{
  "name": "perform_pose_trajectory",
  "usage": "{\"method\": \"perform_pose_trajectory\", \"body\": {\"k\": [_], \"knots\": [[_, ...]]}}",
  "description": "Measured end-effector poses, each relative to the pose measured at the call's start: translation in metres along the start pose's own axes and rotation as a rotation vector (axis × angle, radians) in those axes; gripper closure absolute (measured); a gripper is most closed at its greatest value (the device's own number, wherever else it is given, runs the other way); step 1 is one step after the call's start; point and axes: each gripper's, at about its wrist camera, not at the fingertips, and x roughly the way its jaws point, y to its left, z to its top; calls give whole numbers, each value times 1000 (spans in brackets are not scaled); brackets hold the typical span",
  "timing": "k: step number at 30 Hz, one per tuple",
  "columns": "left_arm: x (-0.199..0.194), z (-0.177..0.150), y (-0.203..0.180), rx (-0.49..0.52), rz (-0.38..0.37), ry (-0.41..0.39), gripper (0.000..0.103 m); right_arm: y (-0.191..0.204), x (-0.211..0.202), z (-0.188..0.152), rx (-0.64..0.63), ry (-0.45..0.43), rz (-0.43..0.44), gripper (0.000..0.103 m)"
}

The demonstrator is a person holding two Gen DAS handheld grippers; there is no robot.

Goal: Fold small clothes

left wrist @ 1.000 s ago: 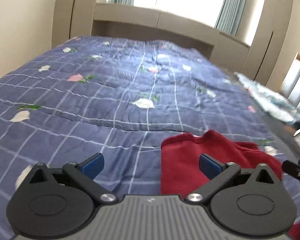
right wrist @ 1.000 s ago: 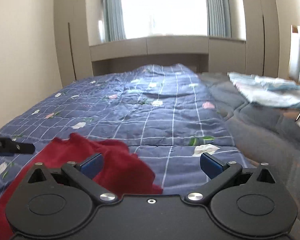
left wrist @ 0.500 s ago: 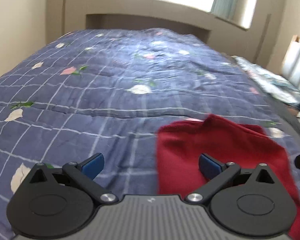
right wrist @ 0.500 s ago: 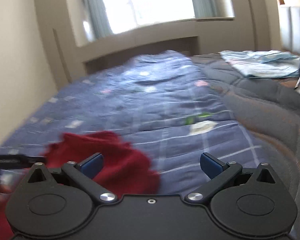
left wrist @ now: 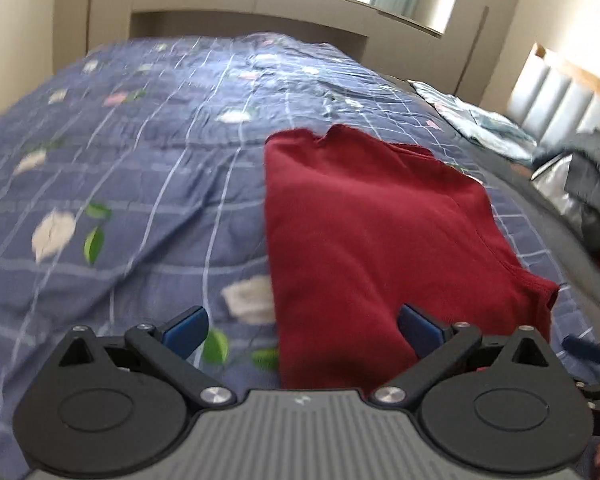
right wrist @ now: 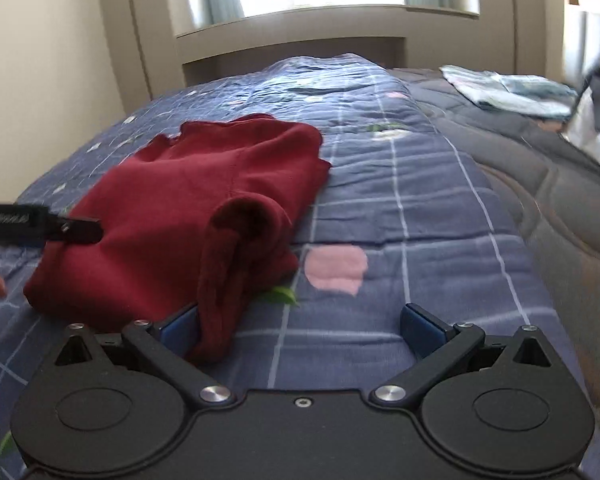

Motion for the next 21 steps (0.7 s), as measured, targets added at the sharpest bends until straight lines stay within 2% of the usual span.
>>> {"method": "perform_pose_trajectory", "body": {"k": [4,9,13,17,21], "knots": [[-6,-9,13,-72,-27,28,1,2,-4,-6,0,-16,-10,1],[-14,-21,17,-68,-27,28,1,0,-11,-11,5,-28,-1,1],[-21,-16,18,-78,-29,45,1,-6,-23,-5,20,-57,39,1],[-32,-2,12,-44,-14,-2,0,-12,-32,18,39,-142,88,1],[-21,17,8,-32,8,-36,0,-12,-6,55,51,-175,78,0]]}}
